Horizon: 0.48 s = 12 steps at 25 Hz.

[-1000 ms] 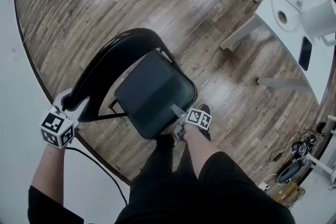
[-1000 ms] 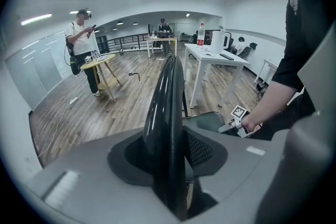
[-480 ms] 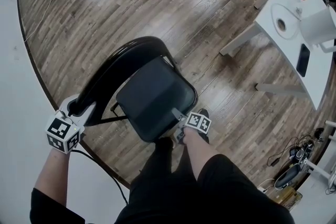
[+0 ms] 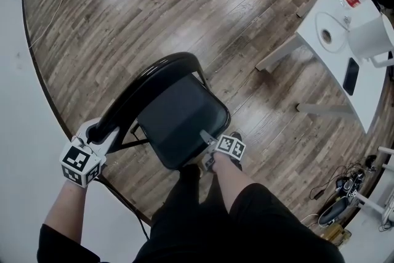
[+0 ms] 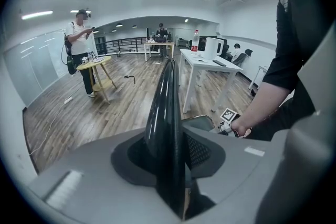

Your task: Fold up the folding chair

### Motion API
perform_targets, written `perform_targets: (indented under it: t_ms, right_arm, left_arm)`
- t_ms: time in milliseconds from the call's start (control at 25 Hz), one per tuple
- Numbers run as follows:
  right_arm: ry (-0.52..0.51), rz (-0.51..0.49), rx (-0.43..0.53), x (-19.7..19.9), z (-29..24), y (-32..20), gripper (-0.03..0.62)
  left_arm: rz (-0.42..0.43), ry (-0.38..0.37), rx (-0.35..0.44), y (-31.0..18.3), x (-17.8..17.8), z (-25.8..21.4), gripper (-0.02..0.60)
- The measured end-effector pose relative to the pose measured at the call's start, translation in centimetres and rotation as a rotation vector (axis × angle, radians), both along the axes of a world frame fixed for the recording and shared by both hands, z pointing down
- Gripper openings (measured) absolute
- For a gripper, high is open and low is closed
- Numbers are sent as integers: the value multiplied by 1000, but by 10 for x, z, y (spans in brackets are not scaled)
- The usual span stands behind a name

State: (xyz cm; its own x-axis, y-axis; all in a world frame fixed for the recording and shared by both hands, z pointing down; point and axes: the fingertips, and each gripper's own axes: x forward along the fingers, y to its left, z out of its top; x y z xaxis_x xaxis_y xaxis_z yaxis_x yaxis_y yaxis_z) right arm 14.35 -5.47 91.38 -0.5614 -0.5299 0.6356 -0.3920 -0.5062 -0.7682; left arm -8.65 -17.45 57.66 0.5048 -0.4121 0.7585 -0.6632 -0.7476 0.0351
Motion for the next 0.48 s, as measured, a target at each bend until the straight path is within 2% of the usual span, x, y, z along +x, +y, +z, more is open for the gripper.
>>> perform_targets:
  t_ms: [320,480]
  right_arm:
    - [6,-2,-4,0,-5,-1,265]
    - [10,-2,-9,0,-8,-1,265]
  left_arm:
    - [24,-5,16,9,5,0,110]
    - [26,-2,-1,16,11,-2,106]
